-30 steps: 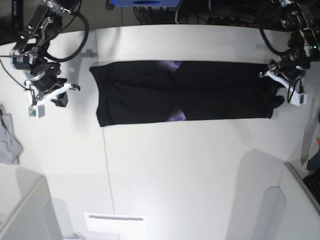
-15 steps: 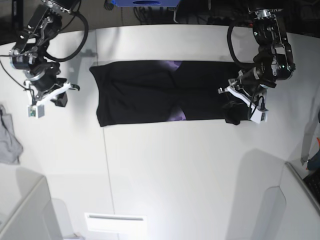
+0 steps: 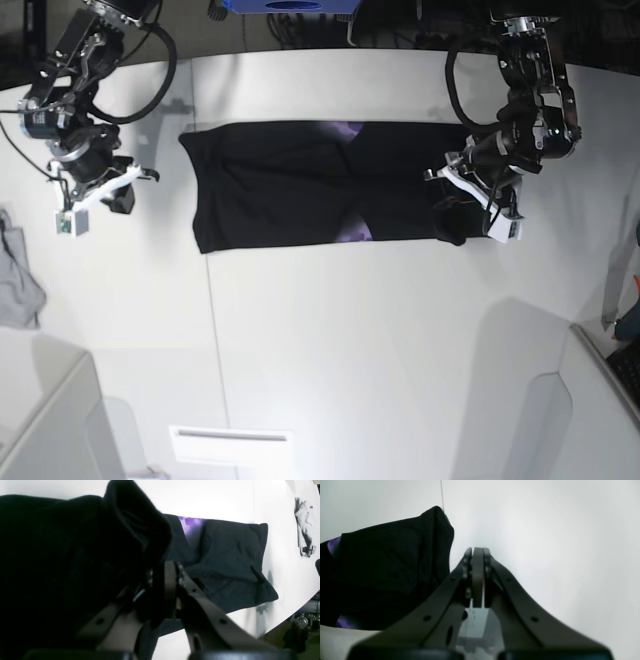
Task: Fold the T-shirt properly
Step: 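Press the folded strip end flat with the left gripper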
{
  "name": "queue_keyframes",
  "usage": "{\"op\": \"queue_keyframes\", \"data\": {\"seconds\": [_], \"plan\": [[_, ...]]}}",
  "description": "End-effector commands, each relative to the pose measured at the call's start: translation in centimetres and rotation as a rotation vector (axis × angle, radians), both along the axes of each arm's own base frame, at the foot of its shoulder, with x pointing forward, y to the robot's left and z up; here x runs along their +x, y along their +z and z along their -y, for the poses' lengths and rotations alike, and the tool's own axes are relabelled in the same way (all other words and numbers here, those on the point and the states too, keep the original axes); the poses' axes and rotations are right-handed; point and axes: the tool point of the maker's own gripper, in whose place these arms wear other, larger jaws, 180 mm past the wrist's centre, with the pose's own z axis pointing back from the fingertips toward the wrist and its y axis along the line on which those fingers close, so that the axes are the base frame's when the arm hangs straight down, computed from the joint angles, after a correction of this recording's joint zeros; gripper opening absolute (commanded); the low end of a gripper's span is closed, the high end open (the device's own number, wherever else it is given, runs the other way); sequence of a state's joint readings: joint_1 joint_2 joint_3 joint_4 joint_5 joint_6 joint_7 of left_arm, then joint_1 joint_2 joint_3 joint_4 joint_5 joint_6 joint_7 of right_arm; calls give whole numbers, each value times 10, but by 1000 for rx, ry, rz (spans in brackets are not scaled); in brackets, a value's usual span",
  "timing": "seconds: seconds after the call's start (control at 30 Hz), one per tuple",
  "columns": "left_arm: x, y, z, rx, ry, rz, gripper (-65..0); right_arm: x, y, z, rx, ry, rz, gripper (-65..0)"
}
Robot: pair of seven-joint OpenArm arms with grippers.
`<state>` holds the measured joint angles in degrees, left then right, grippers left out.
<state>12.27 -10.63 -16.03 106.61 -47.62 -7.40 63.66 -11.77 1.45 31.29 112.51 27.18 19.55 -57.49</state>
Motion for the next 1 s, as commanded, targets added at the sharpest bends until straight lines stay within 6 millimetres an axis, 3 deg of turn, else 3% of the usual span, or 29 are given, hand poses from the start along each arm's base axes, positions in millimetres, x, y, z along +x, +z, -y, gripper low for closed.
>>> {"op": "queue_keyframes", "data": {"seconds": [0.0, 0.33, 0.97], "plan": [[7, 10, 2, -17, 2, 41, -650, 8, 14, 2, -10, 6, 55, -650], [4, -3, 2, -35, 16, 1, -650, 8, 14, 3, -10, 5, 56, -650], [9, -1, 2, -38, 17, 9, -650, 10, 15, 2, -10, 6, 60, -650]]}}
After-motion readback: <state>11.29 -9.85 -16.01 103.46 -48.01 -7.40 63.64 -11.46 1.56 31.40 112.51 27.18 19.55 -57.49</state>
